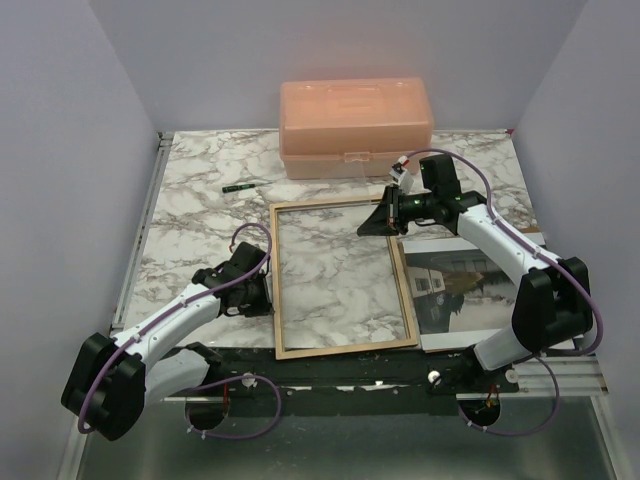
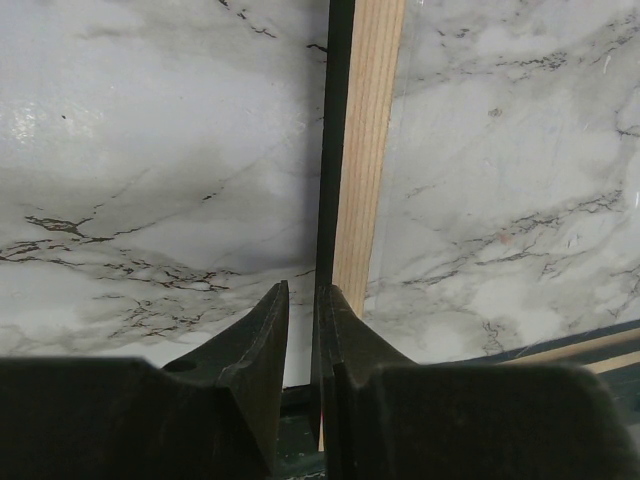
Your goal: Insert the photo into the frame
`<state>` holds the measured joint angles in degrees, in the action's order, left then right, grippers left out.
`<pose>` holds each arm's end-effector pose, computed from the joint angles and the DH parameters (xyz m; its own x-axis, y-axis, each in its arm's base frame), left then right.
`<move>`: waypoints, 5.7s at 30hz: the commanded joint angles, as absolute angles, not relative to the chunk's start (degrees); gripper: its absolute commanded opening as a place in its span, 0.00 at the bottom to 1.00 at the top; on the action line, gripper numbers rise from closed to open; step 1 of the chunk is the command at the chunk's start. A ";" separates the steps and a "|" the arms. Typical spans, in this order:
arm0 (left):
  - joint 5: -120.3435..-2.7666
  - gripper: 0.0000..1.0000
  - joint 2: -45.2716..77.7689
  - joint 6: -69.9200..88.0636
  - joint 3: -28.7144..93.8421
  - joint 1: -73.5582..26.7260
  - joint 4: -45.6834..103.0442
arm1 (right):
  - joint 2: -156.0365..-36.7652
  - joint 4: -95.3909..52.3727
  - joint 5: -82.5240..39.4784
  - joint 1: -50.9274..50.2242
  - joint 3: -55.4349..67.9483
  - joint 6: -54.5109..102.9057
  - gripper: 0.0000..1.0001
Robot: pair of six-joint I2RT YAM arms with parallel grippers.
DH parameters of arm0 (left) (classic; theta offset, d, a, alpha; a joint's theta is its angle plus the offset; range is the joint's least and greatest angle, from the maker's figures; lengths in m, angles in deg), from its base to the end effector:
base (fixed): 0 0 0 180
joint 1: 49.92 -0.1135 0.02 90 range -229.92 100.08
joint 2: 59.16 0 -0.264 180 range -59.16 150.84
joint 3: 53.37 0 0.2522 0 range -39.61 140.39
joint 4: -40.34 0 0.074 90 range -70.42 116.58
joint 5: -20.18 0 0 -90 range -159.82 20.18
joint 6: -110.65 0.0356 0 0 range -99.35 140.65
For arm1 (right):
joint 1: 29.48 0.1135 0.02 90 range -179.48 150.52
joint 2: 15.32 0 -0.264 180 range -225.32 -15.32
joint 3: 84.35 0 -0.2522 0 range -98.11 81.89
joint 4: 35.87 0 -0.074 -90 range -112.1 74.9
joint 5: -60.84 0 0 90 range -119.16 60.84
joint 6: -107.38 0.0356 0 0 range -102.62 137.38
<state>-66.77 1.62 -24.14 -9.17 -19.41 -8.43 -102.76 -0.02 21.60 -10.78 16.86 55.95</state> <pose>0.1528 -0.0923 0.1724 -0.9263 -0.2707 -0.2619 -0.1783 0.9276 -0.3282 0.3003 0.1308 0.2717 -0.9718 0.0874 -0.2192 -0.1537 0.4701 0.8691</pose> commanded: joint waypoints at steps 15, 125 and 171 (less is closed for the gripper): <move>-69.38 0.19 3.09 -23.38 -9.28 -19.07 -10.07 | -99.66 -4.24 23.48 -10.53 19.99 57.89 0.00; -71.14 0.17 3.68 -23.25 -8.84 -18.54 -10.43 | -102.47 6.21 15.98 -9.15 18.85 49.15 0.00; -71.40 0.17 3.88 -23.17 -8.76 -17.93 -10.38 | -100.79 1.87 4.97 -9.17 30.22 48.91 0.11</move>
